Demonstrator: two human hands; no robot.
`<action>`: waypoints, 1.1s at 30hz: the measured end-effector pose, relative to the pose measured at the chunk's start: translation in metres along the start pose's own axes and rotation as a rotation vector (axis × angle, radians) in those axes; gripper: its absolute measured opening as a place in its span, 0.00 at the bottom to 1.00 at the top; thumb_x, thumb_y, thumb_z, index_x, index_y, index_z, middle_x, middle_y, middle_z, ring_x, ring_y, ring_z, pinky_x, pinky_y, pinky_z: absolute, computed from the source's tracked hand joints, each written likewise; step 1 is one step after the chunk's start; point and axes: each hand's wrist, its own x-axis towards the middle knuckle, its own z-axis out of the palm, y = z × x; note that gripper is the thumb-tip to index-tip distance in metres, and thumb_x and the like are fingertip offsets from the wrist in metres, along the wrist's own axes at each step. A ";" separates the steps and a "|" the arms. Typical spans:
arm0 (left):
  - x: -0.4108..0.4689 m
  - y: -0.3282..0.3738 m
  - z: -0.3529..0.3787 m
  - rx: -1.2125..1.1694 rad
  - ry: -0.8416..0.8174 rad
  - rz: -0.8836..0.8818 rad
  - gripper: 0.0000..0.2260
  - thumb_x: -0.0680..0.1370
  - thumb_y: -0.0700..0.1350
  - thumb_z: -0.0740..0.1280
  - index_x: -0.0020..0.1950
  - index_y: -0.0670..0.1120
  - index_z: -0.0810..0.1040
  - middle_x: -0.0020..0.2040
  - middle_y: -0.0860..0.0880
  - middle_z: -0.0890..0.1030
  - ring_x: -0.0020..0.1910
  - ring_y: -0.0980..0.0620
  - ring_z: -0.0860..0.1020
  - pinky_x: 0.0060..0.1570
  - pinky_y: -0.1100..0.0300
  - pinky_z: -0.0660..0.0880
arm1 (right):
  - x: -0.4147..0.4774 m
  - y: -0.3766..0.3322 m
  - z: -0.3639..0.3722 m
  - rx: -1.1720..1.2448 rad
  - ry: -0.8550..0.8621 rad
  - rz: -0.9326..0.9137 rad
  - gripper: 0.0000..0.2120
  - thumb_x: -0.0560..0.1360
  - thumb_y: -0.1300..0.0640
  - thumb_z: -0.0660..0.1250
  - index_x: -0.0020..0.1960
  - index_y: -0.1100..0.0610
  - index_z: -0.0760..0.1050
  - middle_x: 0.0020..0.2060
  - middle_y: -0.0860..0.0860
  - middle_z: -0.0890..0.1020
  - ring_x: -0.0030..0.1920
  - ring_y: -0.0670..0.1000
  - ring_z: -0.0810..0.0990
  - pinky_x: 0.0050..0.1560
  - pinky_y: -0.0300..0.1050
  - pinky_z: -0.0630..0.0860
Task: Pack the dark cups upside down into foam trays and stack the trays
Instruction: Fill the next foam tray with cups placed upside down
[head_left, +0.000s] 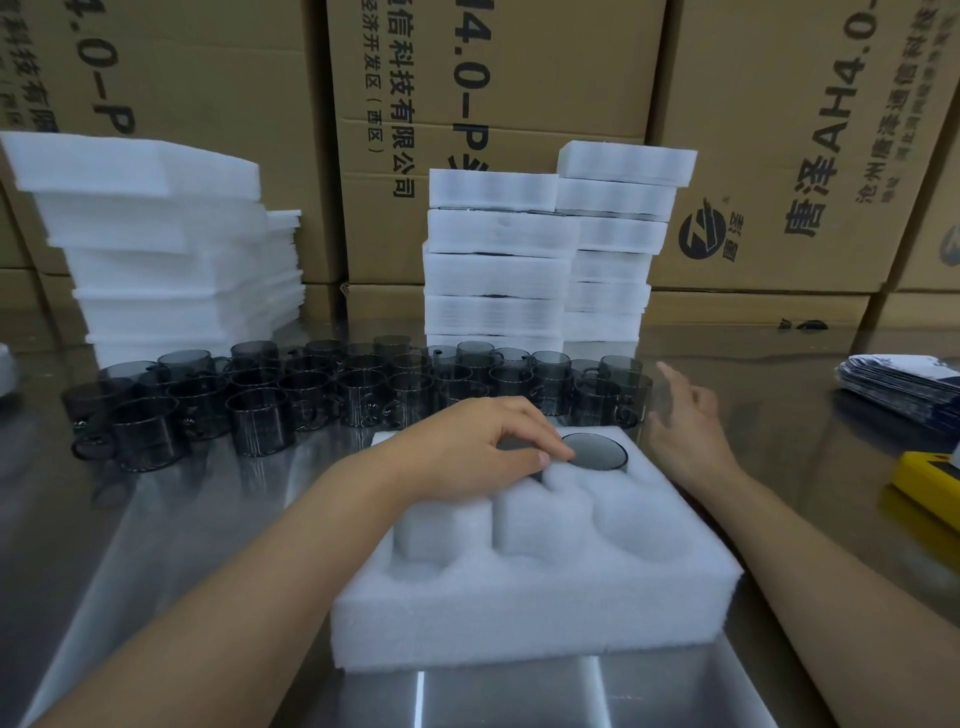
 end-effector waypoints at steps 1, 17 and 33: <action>0.000 0.000 0.000 0.002 -0.001 0.000 0.11 0.80 0.45 0.64 0.54 0.57 0.83 0.55 0.65 0.76 0.52 0.69 0.74 0.57 0.69 0.70 | 0.002 0.003 0.002 -0.007 -0.028 -0.007 0.29 0.80 0.64 0.55 0.78 0.47 0.52 0.71 0.58 0.57 0.50 0.53 0.70 0.55 0.42 0.64; 0.000 -0.001 0.000 0.017 -0.003 0.014 0.10 0.80 0.44 0.64 0.55 0.55 0.83 0.56 0.64 0.76 0.53 0.70 0.73 0.55 0.77 0.66 | 0.020 0.019 0.019 -0.219 -0.006 0.015 0.14 0.80 0.61 0.60 0.64 0.64 0.66 0.61 0.66 0.70 0.57 0.65 0.73 0.51 0.48 0.66; 0.003 -0.003 -0.007 -0.285 0.184 -0.059 0.11 0.78 0.43 0.66 0.47 0.60 0.83 0.49 0.61 0.84 0.52 0.58 0.81 0.58 0.52 0.77 | 0.006 -0.037 -0.022 0.202 0.333 0.013 0.09 0.80 0.54 0.62 0.58 0.56 0.72 0.59 0.58 0.75 0.54 0.53 0.74 0.55 0.45 0.68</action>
